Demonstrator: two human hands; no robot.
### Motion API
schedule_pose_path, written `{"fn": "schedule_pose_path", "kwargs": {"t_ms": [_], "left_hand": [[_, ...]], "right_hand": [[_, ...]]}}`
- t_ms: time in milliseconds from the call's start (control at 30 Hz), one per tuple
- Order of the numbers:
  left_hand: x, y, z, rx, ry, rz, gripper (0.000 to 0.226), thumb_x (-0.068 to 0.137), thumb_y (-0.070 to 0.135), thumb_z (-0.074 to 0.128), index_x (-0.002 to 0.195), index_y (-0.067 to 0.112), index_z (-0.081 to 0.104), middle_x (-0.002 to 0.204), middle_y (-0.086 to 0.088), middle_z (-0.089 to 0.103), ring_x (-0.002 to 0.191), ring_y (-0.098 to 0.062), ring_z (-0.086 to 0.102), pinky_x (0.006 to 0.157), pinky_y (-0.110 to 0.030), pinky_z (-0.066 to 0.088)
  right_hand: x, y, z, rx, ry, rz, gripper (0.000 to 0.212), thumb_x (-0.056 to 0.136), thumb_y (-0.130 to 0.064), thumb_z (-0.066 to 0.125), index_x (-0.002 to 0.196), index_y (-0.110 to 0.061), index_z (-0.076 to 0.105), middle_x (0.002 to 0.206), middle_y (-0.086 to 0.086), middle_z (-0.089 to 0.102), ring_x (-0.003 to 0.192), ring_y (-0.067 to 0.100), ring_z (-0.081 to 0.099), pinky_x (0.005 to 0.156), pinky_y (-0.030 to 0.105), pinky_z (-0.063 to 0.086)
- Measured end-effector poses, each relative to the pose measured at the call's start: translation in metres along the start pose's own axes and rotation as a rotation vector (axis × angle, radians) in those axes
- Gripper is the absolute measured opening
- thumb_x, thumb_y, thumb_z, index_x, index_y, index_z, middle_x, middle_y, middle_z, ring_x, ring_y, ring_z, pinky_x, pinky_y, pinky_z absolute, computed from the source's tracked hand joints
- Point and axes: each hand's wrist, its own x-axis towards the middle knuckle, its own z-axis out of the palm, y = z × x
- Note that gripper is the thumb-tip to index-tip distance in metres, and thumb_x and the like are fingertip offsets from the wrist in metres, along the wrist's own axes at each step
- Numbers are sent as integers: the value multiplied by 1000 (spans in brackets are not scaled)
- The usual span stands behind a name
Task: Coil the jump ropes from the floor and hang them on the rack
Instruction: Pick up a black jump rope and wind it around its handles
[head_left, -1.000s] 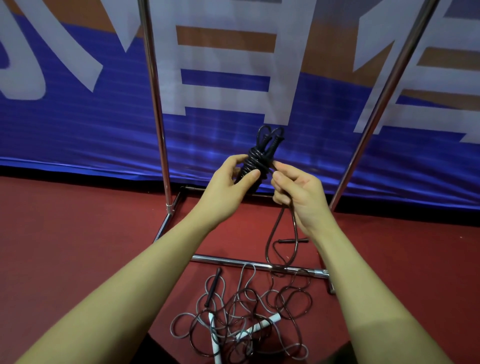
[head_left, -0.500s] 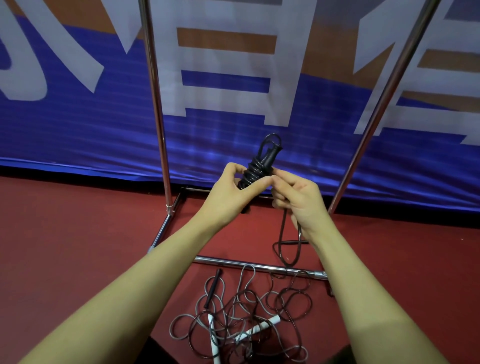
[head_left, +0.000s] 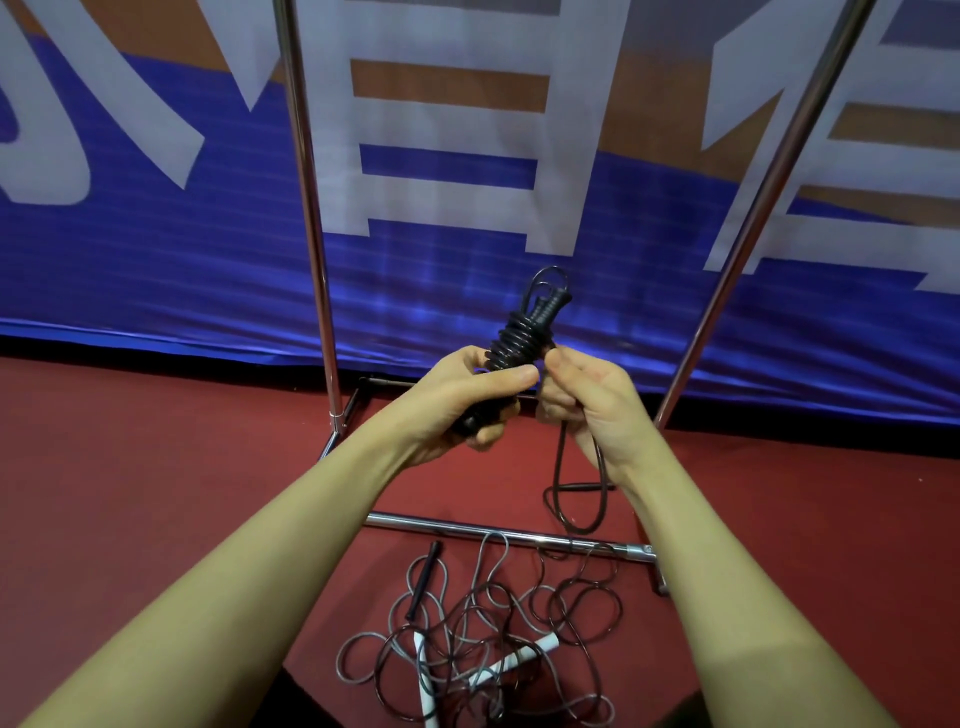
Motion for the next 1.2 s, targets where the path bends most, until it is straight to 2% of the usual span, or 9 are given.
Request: {"fn": "schedule_pose_path", "kwargs": {"t_ms": [200,333,467,567,700,833,933,1067,1200], "left_hand": [[1,-3,2,325,364,169,11,87,26,66,87,16,63,72,4,63,61,-7,51,56,-18,39],[3,-15,15,486,495,235,21,96,32,52,103,17,64,83,9,62,68,4,50,66,-9,39],[6,-13,18,532,625,223,33,97,40,46,73,21,57,57,9,51,48,0,44,51,-18,37],[8,-6,11,356,607,157,47,97,44,45,61,17,59,48,-1,50,40,-12,43,43,-24,31],[9,1,14,-86,492,2,52,97,48,41,83,3,63,56,-12,55,37,-16,40,37,-18,27],[7,2,15,-263,284,-79,52,92,56,40,95,8,61,57,-9,54,36,-12,39,33,-13,25],[2,5,15,-171,220,-58,46,75,54,53,90,11,58,71,-7,56,43,-12,46,34,-16,31],[2,1,9,78,377,76,20,84,24,66,74,14,52,67,1,59,56,-12,55,48,-23,45],[6,-11,11,300,500,191,10,94,28,57,97,20,62,87,5,69,79,-8,64,73,-25,50]], "right_hand": [[-1,-5,1,-36,142,-25,22,83,-18,61,103,-7,65,49,-10,32,40,1,24,47,20,19],[0,-4,2,-37,88,-6,24,93,-15,50,113,-11,62,55,-7,35,40,4,25,46,17,27],[0,-3,2,-54,48,-13,24,96,-11,44,114,-9,61,55,-7,35,44,4,26,46,17,30],[-1,0,1,-68,48,-24,24,90,-16,49,108,-9,64,54,-6,34,46,5,27,46,17,29],[0,1,-1,13,83,-28,31,81,-21,56,107,-7,65,54,-6,36,47,5,28,45,17,30],[2,-2,-2,44,97,-30,28,79,-23,57,103,-10,66,51,-7,35,44,3,27,43,17,32],[2,-3,-3,16,110,-39,25,79,-25,58,96,-10,68,51,-7,34,44,3,27,44,17,31],[1,-6,-3,1,152,-51,16,85,-16,56,93,-9,68,50,-7,34,42,3,27,43,17,31],[1,-4,1,-40,168,-39,19,93,-8,51,104,-6,65,51,-7,38,41,6,30,46,19,37]]}}
